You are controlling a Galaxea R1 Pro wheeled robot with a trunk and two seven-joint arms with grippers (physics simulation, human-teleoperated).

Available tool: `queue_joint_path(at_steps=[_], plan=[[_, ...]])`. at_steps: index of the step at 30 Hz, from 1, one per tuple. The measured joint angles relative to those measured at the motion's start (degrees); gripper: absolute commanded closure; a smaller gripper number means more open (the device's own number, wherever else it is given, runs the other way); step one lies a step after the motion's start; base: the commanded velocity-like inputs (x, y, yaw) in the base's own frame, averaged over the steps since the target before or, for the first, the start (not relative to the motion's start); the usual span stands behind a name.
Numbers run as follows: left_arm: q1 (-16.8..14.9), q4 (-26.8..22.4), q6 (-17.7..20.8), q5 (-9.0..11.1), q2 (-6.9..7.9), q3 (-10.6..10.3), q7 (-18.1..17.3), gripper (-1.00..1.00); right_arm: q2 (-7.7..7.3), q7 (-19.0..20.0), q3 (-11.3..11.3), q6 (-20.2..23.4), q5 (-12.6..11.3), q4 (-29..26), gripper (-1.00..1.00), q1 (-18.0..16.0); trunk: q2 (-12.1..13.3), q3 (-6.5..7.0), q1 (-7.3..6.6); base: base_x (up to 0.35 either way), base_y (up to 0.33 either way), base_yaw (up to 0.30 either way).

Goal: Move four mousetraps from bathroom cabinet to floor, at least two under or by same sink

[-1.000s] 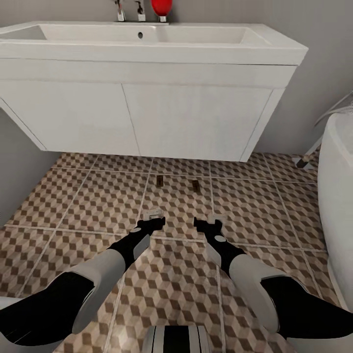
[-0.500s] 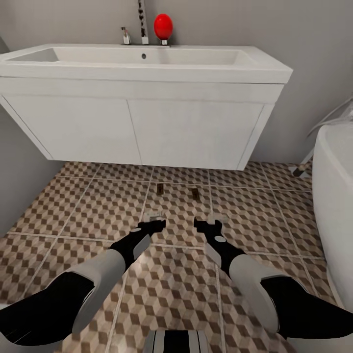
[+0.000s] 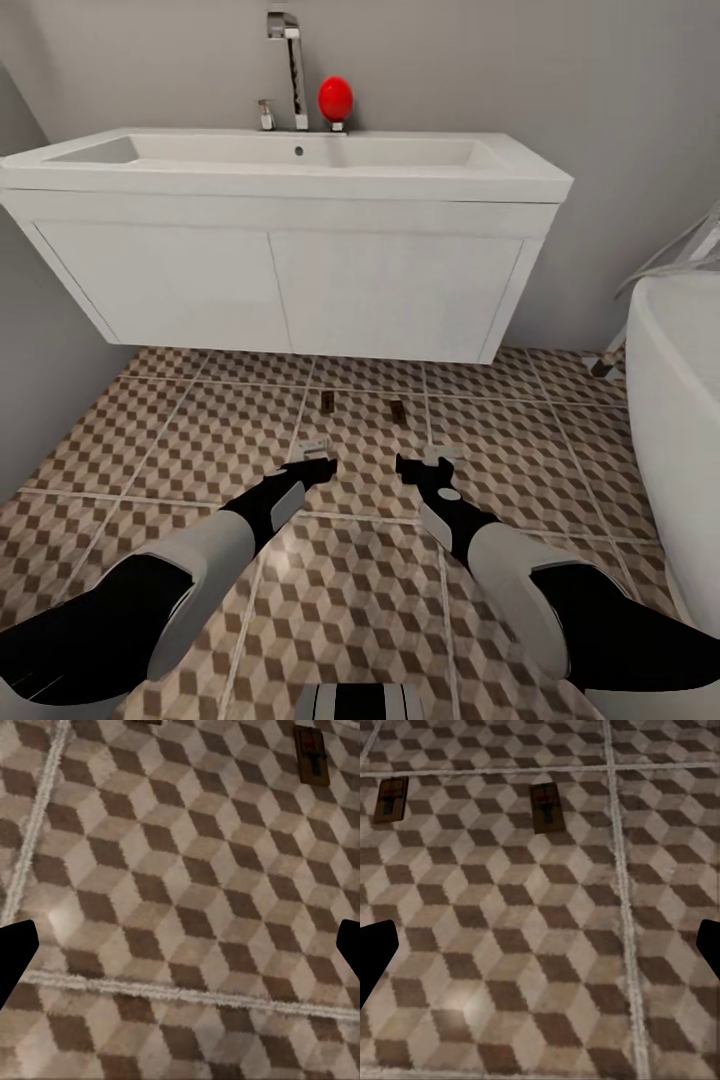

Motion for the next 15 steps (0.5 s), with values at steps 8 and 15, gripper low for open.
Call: queue_joint_path(at_steps=[8, 15], plan=[[0.00, 2.28, 2.28, 0.04, 0.00, 1.23, 0.19, -1.00, -0.01, -0.13, -0.09, 2.30, -0.03, 2.38, -1.00, 0.00, 0.11, 1.77, -0.20, 0.000, 0.000, 0.000], [-0.02, 3.51, 7.01, -0.10, 0.61, 3.75, 0.32, -1.00, -0.01, -0.10, -0.07, 10.11, -0.02, 2.84, -1.00, 0.04, 0.20, 3.32, -0.39, 0.000, 0.000, 0.000]])
